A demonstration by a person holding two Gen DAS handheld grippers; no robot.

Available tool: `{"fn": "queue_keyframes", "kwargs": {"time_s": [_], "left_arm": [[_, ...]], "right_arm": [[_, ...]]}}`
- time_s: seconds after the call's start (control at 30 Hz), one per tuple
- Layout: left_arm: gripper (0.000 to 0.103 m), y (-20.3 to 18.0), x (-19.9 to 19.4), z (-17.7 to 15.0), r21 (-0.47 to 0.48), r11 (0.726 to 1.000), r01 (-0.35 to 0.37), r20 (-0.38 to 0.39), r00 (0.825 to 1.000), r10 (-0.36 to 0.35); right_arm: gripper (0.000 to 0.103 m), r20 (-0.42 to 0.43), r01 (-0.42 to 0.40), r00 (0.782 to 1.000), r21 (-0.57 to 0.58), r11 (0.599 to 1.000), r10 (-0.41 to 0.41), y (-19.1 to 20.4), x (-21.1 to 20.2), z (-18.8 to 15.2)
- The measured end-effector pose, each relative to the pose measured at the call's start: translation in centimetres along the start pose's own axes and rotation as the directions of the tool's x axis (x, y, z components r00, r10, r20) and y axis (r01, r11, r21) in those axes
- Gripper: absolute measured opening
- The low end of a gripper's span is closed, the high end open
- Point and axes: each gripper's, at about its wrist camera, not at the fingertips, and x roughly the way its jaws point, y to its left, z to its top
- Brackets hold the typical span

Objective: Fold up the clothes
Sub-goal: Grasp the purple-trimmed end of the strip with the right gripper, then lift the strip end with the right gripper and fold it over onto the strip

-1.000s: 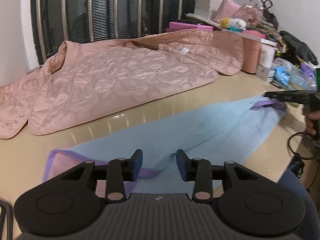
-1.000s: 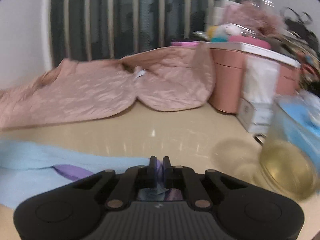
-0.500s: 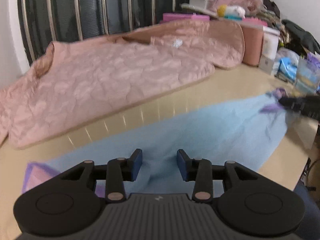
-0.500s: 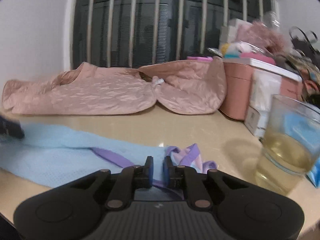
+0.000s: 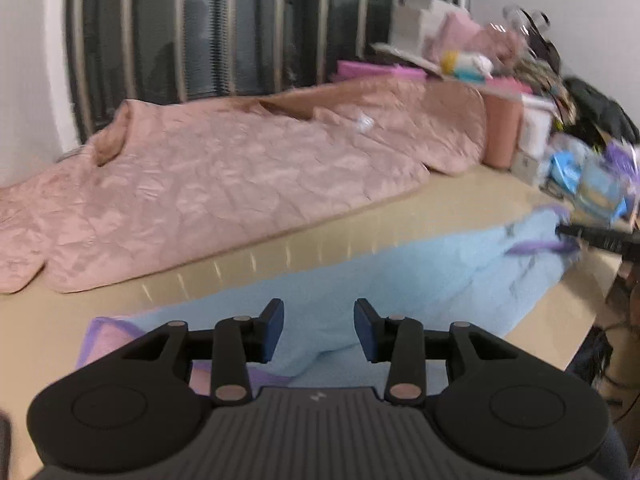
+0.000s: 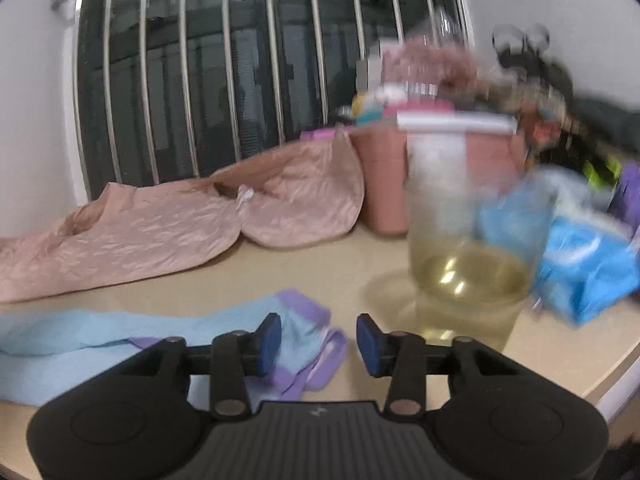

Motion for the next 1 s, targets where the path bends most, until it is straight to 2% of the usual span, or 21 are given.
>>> {"fn": "queue_keyframes", "kwargs": {"time_s": [0.1, 0.23, 0.27, 0.33, 0.43, 0.53, 0.63, 0.77, 0.87, 0.97, 1.0], "left_arm": [[0.041, 1.4, -0.7, -0.5, -0.043, 0.998, -0.054, -0.007, 0.999, 0.054], [0.041, 3.2, -1.1, -1.5, -0.098, 0.989, -0.11, -0.044, 0.993, 0.106], [0.041, 3.5, -1.2, -1.7, -0.104, 0.987, -0.119, -0.047, 0.992, 0.115], [0.041, 4.1, -1.3, -2.1, -0.125, 0.984, -0.128, -0.053, 0.991, 0.123], [0.041, 4.8, -1.2, -2.6, -0.142, 0.979, -0.144, -0.063, 0.989, 0.136], [0.048, 5.4, -0.8, -3.1, -0.164, 0.977, -0.138, -0.067, 0.989, 0.129], [0.048, 5.9, -0.6, -3.4, -0.187, 0.971, -0.15, -0.067, 0.988, 0.139], [0.048, 6.4, -0.8, -3.7, -0.218, 0.963, -0.155, -0.049, 0.988, 0.148], [0.048, 6.4, -1.6, -3.8, -0.241, 0.958, -0.153, -0.024, 0.988, 0.152], [0.049, 6.4, -2.7, -4.0, -0.256, 0.952, -0.165, -0.011, 0.986, 0.168], [0.049, 6.4, -3.0, -4.1, -0.26, 0.951, -0.169, -0.01, 0.985, 0.173]], "right_arm": [[0.04, -0.035, -0.024, 0.999, 0.035, 0.999, 0.025, 0.2, 1.2, -0.5], [0.039, -0.009, 0.028, 1.0, -0.094, 0.995, -0.029, 1.9, 1.5, -1.2], [0.034, -0.002, 0.039, 0.999, -0.13, 0.991, -0.039, 2.4, 1.6, -1.4], [0.029, -0.003, 0.023, 1.0, -0.128, 0.991, -0.024, 2.5, 1.4, -1.4], [0.013, -0.011, 0.026, 1.0, -0.186, 0.982, -0.029, 3.5, 1.4, -1.2], [0.009, -0.033, 0.059, 0.997, -0.247, 0.967, -0.069, 4.7, 1.5, -0.3], [0.009, -0.001, 0.013, 1.0, -0.229, 0.973, -0.013, 5.8, -0.1, 1.7], [0.009, 0.048, -0.101, 0.992, -0.291, 0.951, 0.119, 10.8, -2.7, 3.2], [0.009, -0.015, -0.224, 0.971, -0.387, 0.894, 0.237, 16.3, -2.6, 1.7], [0.011, -0.098, -0.262, 0.965, -0.471, 0.842, 0.245, 20.7, -0.5, -1.4], [0.011, -0.12, -0.273, 0.962, -0.471, 0.839, 0.245, 21.5, 0.0, -2.1]]}}
